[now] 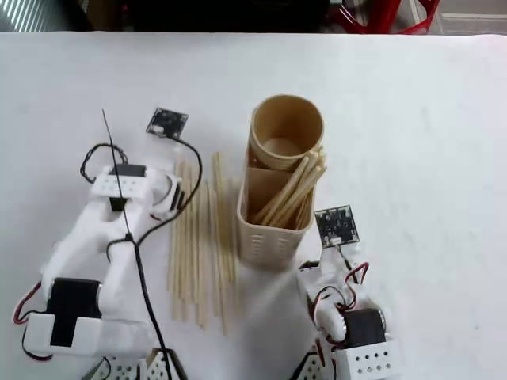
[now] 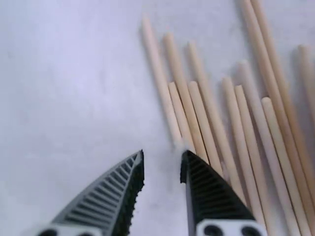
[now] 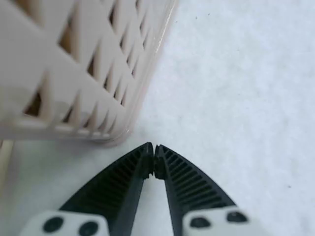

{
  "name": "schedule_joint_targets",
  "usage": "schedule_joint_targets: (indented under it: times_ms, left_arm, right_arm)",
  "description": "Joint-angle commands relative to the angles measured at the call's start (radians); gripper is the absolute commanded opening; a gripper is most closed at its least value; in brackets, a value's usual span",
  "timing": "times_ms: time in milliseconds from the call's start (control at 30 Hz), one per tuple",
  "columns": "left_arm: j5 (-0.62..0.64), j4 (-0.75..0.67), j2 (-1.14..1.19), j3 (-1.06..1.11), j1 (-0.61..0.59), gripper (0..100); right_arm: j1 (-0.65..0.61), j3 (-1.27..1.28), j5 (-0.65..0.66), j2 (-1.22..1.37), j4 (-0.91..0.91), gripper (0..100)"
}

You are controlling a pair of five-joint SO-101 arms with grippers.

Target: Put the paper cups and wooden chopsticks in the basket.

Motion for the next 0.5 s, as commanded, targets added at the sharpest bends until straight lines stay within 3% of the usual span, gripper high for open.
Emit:
schedule_joint_targets:
  times_ms: [0, 467]
  left_arm:
    - [0.011, -0.018, -0.004, -0.006, 0.015, 13]
    - [0.011, 0.008, 0.013, -0.014, 0.059, 14]
  right_arm:
    - [0.004, 0.009, 0.002, -0.007, 0.004, 1.9]
    - [0.004, 0.009, 0.002, -0.007, 0.004, 1.9]
